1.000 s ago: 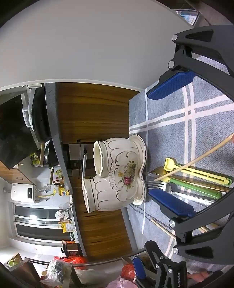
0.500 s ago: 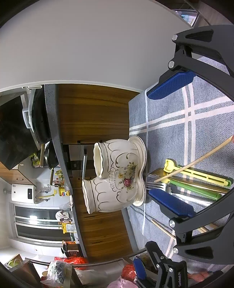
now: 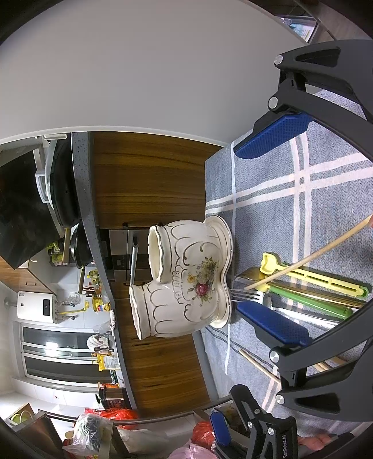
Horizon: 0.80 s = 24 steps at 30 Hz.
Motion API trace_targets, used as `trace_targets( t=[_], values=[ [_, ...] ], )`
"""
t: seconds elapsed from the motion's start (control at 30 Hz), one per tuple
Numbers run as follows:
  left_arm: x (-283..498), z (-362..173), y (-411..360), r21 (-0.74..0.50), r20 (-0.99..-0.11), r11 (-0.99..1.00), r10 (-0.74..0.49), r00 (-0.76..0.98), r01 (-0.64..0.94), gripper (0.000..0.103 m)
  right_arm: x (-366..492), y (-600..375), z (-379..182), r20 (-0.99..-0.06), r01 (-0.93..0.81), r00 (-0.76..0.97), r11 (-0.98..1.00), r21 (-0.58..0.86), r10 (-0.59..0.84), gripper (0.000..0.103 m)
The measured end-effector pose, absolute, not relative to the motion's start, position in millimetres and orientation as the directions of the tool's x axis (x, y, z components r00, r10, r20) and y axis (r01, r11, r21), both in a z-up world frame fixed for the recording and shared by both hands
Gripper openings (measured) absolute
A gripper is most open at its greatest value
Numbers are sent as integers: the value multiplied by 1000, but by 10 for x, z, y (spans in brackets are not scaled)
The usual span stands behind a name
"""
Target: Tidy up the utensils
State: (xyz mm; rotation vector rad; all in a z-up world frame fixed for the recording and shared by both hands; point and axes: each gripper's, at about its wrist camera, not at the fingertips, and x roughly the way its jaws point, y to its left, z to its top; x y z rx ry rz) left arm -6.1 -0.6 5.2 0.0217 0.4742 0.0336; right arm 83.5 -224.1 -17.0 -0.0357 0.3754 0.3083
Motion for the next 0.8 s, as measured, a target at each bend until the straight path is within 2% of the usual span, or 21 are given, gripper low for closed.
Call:
trace_targets(
  t=[0.8],
  values=[
    [-48,-17,-13,40,-468,999,39,883,-23,99,842,-2222,-186,-373,-302,883,953,17,287,98]
  ],
)
